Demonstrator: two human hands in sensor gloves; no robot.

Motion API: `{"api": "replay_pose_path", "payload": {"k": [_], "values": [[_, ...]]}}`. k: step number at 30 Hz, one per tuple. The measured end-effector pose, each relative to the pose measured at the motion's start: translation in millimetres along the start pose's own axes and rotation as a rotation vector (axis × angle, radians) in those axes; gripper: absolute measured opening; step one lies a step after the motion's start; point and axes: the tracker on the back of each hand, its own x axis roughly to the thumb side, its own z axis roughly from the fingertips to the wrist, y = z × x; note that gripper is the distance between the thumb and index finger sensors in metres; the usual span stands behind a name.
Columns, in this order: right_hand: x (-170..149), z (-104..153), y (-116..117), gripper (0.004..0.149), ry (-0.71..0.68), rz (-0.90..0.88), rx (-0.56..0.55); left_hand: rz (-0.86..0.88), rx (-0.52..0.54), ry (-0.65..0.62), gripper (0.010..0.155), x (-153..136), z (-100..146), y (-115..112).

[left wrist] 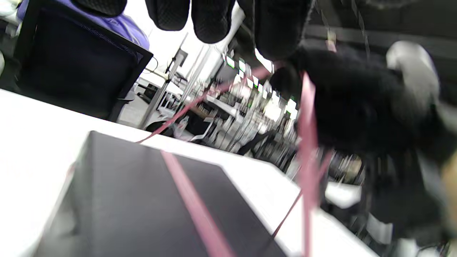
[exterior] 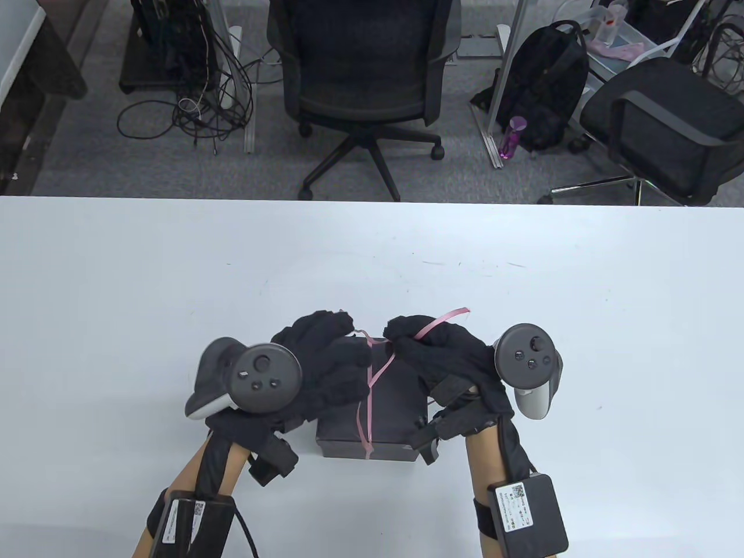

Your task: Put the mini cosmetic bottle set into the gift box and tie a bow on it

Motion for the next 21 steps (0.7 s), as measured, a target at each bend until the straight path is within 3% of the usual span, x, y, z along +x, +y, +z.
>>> {"api": "replay_pose_path", "payload": {"k": [2,5,7,10,16,18,21], "values": [[4.2,-1.8,0.5,0.034,-0.038,-0.012,0.032,0.234,0.01,-0.023,0.072,-15.6,-15.0,-6.8],[8.5,-7.2,4.7,0.034,-0.08,-0.055,0.086,0.467,-0.159,-0.063,0.069,-30.6,-40.8,-27.5],[9.6,-10.0,6.5,0.034,-0.079,-0.065,0.088,0.548,-0.194,-0.064,0.068,-36.8,-52.5,-35.4],[6.6,-14.0,5.7,0.034,-0.063,-0.03,0.075,0.535,-0.239,-0.027,0.068,-49.4,-61.6,-36.1],[-9.2,-19.5,6.6,0.034,-0.026,-0.02,0.044,0.291,-0.168,0.158,0.061,-74.0,-50.7,-9.2],[-12.5,-21.1,7.7,0.034,-0.023,-0.011,0.03,0.248,-0.212,0.232,0.057,-79.7,-46.3,-3.5],[-14.5,-22.2,10.8,0.034,-0.017,0.017,0.002,0.232,-0.39,0.303,0.056,-84.5,-41.9,-3.5]]}}
